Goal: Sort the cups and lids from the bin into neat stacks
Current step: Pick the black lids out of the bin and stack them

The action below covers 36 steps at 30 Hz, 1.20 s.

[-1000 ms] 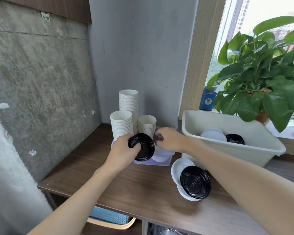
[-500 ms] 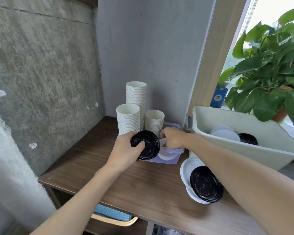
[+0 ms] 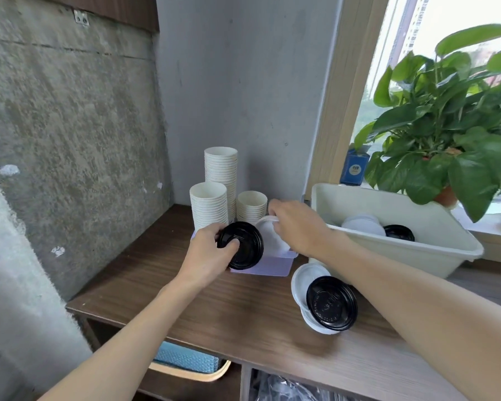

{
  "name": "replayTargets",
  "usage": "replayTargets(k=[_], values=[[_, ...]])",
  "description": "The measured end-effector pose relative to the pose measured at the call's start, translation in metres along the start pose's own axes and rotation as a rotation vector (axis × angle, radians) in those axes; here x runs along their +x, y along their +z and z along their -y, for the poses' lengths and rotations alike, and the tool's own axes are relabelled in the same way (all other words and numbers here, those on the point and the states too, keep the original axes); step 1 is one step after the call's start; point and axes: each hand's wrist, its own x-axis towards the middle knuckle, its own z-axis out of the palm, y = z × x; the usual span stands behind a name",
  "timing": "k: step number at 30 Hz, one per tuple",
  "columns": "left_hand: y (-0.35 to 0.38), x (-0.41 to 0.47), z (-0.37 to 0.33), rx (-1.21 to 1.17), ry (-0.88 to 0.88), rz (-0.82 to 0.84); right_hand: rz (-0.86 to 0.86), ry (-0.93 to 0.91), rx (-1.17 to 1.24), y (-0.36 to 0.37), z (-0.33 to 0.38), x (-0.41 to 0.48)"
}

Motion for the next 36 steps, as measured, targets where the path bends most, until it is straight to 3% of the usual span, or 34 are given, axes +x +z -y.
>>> replayTargets(k=[4, 7, 11, 18, 30, 36], values=[[0.006, -0.01, -0.01, -0.059, -0.006, 0.0, -0.197, -0.001, 0.119, -0.032, -0.001, -0.031], [0.018, -0.02, -0.02, -0.082, 0.0, 0.021, -0.263, 0.153, 0.269, -0.052, -0.013, -0.06], [0.038, -0.032, -0.032, -0.1, -0.001, 0.056, -0.166, 0.408, 0.393, -0.061, -0.04, -0.107], [0.069, -0.044, -0.047, -0.107, 0.005, 0.112, 0.077, 0.558, 0.417, -0.042, -0.09, -0.168], [0.088, -0.056, -0.041, -0.053, -0.029, 0.168, 0.232, 0.604, 0.329, -0.003, -0.113, -0.179], [0.09, -0.052, -0.045, -0.048, -0.015, 0.17, 0.045, 0.526, 0.538, -0.006, -0.089, -0.168]])
